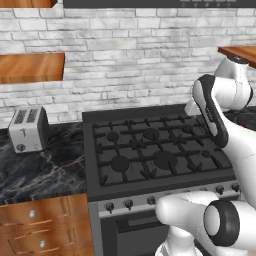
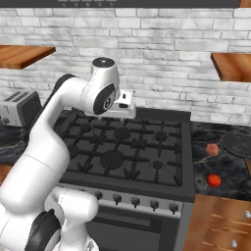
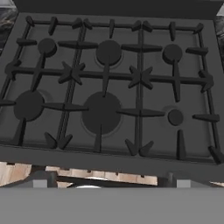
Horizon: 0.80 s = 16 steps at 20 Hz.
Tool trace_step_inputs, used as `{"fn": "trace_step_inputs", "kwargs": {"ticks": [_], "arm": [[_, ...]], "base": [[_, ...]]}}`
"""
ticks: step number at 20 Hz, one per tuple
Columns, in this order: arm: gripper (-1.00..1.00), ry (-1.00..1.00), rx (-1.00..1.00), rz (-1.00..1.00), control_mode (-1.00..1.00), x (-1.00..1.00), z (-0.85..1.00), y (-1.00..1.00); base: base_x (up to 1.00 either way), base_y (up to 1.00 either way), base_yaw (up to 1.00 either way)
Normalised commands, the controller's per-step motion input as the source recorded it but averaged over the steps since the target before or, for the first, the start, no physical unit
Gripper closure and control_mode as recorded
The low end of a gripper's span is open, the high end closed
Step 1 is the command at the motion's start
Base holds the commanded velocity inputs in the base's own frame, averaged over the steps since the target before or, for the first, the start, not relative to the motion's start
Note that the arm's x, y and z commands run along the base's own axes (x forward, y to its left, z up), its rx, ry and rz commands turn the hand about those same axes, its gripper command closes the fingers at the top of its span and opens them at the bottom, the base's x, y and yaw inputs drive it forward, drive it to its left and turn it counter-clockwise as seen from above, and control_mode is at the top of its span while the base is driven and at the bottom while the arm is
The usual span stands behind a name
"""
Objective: Place the pan on the front center burner on the stove. Then place the tomato and the onion in the pan and turn on the front center burner.
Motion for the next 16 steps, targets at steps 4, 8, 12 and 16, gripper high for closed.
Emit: {"fn": "trace_step_inputs", "kwargs": {"ticks": [4,8,12,16], "arm": [[-1.00,-0.03,0.00,0.00,-1.00,0.00,0.00,-0.70],[-1.00,-0.01,0.00,0.00,-1.00,0.00,-0.01,-0.61],[-1.00,0.00,0.00,0.00,-1.00,0.03,-0.01,-0.53],[-1.00,0.00,0.00,0.00,-1.00,0.00,-0.05,-0.63]], "base": [[0.00,0.00,0.00],[0.00,0.00,0.00],[0.00,0.00,0.00],[0.00,0.00,0.00]]}}
